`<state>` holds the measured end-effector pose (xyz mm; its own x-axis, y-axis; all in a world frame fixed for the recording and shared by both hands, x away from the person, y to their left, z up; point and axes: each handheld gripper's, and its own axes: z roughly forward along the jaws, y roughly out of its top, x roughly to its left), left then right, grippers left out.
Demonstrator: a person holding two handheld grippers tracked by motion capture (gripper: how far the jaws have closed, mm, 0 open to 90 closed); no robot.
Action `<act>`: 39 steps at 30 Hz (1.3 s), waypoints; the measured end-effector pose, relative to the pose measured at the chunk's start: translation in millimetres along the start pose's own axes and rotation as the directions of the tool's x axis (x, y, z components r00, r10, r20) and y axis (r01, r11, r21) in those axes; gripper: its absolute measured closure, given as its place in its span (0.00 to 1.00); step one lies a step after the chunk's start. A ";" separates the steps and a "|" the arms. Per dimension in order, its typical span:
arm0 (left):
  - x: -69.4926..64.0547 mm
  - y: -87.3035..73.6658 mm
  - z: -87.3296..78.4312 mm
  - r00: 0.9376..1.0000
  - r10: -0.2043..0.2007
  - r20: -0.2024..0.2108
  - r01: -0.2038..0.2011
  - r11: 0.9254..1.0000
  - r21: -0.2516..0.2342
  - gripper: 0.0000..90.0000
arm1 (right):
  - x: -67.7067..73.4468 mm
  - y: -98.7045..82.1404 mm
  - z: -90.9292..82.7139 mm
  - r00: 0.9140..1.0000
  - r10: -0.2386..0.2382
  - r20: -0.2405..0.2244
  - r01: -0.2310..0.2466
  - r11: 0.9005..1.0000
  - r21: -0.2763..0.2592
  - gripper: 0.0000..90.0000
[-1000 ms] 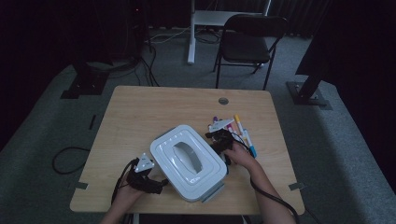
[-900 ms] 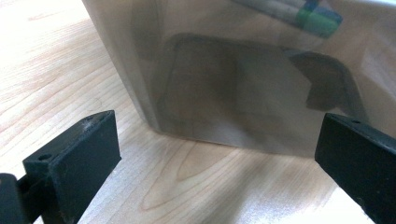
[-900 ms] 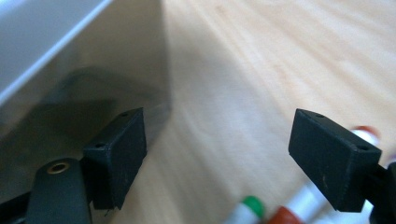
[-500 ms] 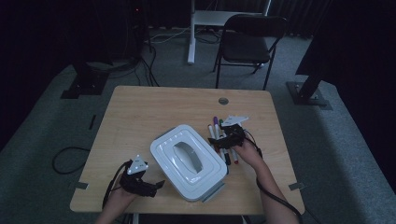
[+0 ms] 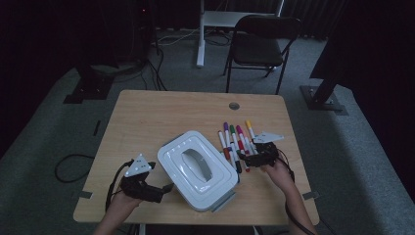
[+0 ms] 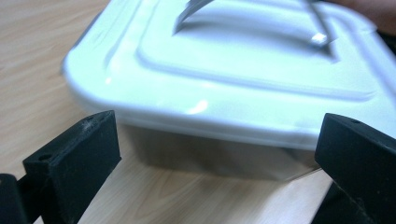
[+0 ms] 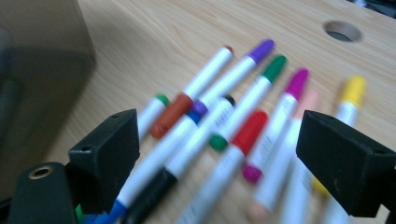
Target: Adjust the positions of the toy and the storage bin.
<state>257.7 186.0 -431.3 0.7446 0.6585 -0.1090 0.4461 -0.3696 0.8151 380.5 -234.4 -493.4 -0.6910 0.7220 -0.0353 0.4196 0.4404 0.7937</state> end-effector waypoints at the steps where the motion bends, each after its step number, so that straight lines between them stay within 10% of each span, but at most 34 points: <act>1: 0.0 0.0 0.0 1.000 0.000 0.000 0.000 1.000 0.000 0.01 | 0.0 0.0 0.0 1.000 0.000 0.000 0.000 1.000 0.000 0.15; 24: -37.8 41.3 44.0 0.990 0.103 0.100 -0.108 0.993 0.049 0.01 | -6.4 -98.1 -56.6 0.982 0.160 0.098 -0.166 0.985 0.053 0.14; 39: -45.3 62.2 69.6 0.994 0.074 0.076 -0.082 0.991 0.102 0.07 | -8.7 -115.2 -56.5 0.964 0.200 0.174 -0.217 0.973 0.085 0.15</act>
<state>286.3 87.5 -415.3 0.8111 0.5778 -0.0909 0.4322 -0.4873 0.7588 305.0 -321.5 -550.3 -0.4800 0.8771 0.0190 0.6078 0.3169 0.7281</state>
